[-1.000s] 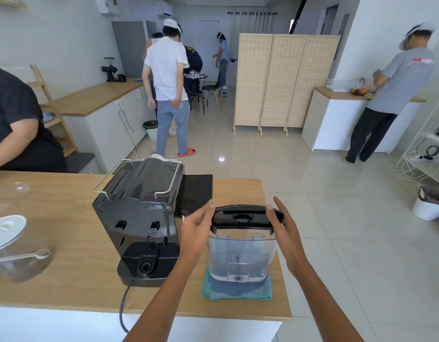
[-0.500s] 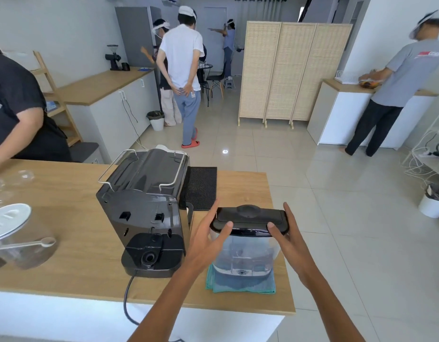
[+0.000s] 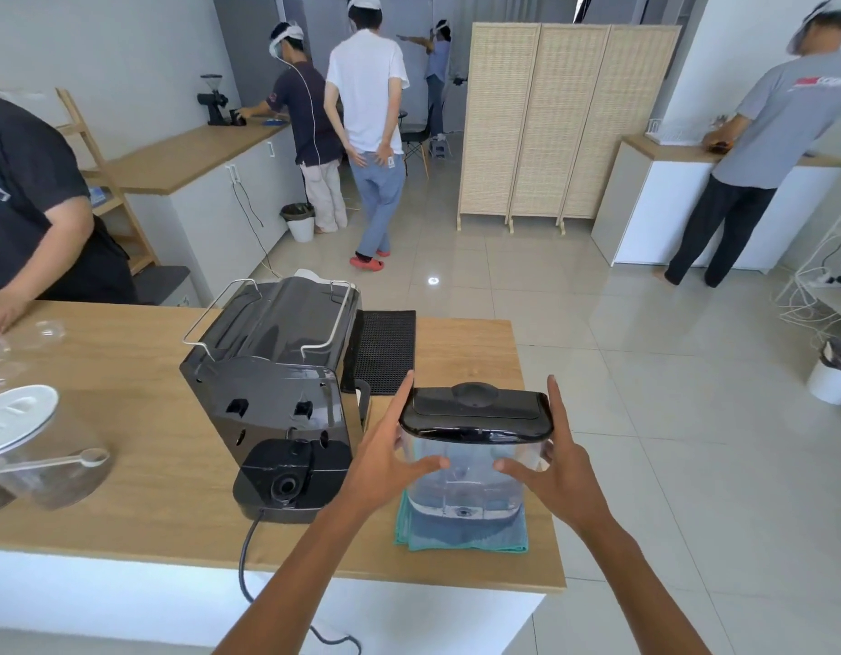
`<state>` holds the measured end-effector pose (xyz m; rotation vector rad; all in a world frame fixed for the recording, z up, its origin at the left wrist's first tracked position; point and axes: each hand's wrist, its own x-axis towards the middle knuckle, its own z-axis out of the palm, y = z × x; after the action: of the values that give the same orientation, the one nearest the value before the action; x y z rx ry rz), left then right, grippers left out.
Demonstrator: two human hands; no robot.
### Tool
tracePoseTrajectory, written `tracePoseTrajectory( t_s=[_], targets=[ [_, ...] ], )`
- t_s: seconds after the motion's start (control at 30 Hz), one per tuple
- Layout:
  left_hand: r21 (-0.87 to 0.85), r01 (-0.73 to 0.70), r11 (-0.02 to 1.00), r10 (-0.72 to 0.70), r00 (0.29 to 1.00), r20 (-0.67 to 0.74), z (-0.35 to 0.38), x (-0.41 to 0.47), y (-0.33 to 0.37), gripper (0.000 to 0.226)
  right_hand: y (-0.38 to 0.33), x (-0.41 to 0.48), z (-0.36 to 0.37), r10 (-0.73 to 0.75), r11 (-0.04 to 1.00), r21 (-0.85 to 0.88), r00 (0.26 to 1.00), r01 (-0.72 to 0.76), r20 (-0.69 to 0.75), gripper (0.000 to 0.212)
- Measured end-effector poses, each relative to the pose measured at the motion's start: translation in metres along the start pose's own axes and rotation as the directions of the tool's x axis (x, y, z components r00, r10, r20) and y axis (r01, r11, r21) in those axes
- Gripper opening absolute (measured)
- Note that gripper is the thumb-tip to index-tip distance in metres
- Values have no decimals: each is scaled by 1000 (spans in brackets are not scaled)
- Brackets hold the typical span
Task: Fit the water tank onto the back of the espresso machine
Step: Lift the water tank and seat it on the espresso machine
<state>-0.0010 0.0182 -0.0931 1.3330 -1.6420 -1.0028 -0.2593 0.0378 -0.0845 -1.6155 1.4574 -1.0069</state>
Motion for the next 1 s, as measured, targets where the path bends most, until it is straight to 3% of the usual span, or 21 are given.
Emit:
tracePoseTrajectory(
  t_s=[0.27, 0.5, 0.7, 1.0],
  targets=[
    [-31, -47, 998, 46, 999, -14, -4, -1, -4, 121, -2, 0, 3, -35, 999, -19, 997, 33, -75, 115],
    [9, -129, 992, 129, 981, -142, -32, -33, 23, 120, -34, -11, 12, -118, 993, -23, 987, 116, -108, 114],
    [29, -145, 989, 148, 961, -234, -73, -70, 38, 118, -70, -21, 46, -191, 980, 46, 976, 196, -102, 118],
    [71, -130, 989, 146, 937, -318, -145, -95, 8, 115, -123, -25, 123, -198, 978, 50, 978, 201, -62, 125]
  ],
)
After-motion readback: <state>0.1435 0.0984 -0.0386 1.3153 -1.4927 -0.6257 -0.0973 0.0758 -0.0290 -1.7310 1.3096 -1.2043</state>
